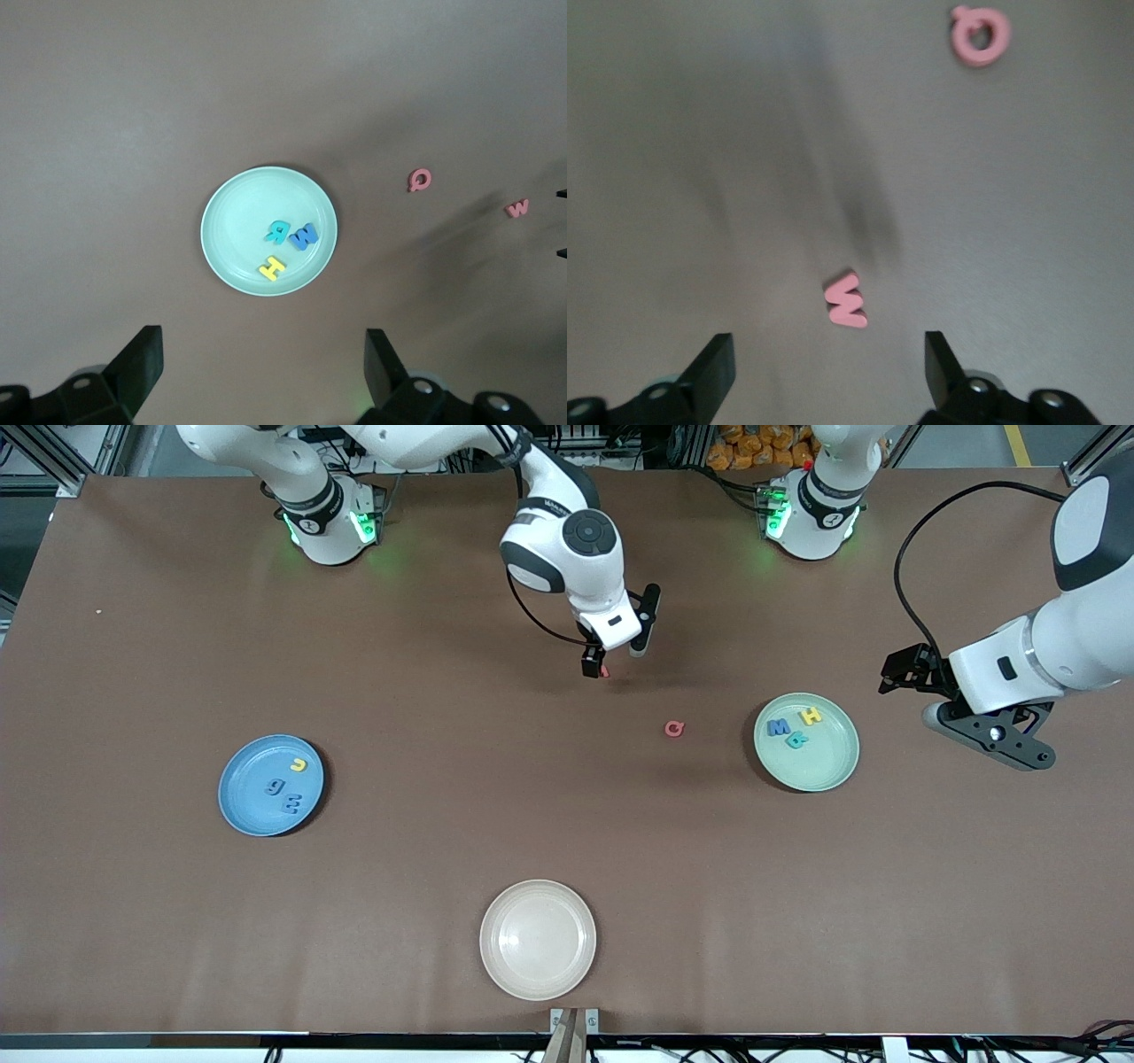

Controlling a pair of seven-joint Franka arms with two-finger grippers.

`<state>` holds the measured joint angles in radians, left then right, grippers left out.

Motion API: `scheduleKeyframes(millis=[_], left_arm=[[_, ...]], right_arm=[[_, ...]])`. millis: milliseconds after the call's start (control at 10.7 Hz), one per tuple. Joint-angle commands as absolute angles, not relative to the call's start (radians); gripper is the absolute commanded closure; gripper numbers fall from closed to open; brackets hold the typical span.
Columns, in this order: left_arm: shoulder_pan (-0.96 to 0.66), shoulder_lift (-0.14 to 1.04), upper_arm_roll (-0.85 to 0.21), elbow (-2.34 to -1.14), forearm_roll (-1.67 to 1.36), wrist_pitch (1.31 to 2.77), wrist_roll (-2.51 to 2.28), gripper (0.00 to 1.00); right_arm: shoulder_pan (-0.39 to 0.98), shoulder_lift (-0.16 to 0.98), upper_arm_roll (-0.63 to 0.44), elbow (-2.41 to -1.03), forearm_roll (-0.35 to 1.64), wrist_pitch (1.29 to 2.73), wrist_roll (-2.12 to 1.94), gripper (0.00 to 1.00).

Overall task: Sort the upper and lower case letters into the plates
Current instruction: 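Move the right gripper to the pink w and grasp it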

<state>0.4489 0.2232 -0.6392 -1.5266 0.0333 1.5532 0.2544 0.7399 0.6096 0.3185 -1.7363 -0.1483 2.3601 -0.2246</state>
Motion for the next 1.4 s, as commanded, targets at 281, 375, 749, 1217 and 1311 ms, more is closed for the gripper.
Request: scheduleKeyframes(millis=[281, 375, 749, 1217, 1311], left_arm=[[0.514, 0.192, -0.643, -1.728, 0.038, 1.799, 0.266, 0.0], [0.514, 0.193, -0.646, -1.761, 0.034, 1.856, 0.262, 0.0], [0.497, 0.206, -0.682, -1.864, 0.017, 1.992, 0.047, 0.0], [0.491, 0.222, -0.718, -1.945, 0.017, 2.074, -0.138, 0.0], [0.483, 0.222, -0.721, -1.966, 0.017, 2.098, -0.155, 0.0]], right_arm=[[0.752, 0.667, 0.322, -1.701, -0.213, 2.362, -0.307, 0.23], [0.752, 0.675, 0.321, -1.703, -0.245, 2.362, -0.305, 0.24], [0.752, 0.693, 0.321, -1.701, -0.252, 2.37, -0.302, 0.27], [0.765, 0.735, 0.316, -1.698, -0.284, 2.419, -0.275, 0.28], [0.767, 0.741, 0.316, -1.698, -0.287, 2.428, -0.275, 0.31]])
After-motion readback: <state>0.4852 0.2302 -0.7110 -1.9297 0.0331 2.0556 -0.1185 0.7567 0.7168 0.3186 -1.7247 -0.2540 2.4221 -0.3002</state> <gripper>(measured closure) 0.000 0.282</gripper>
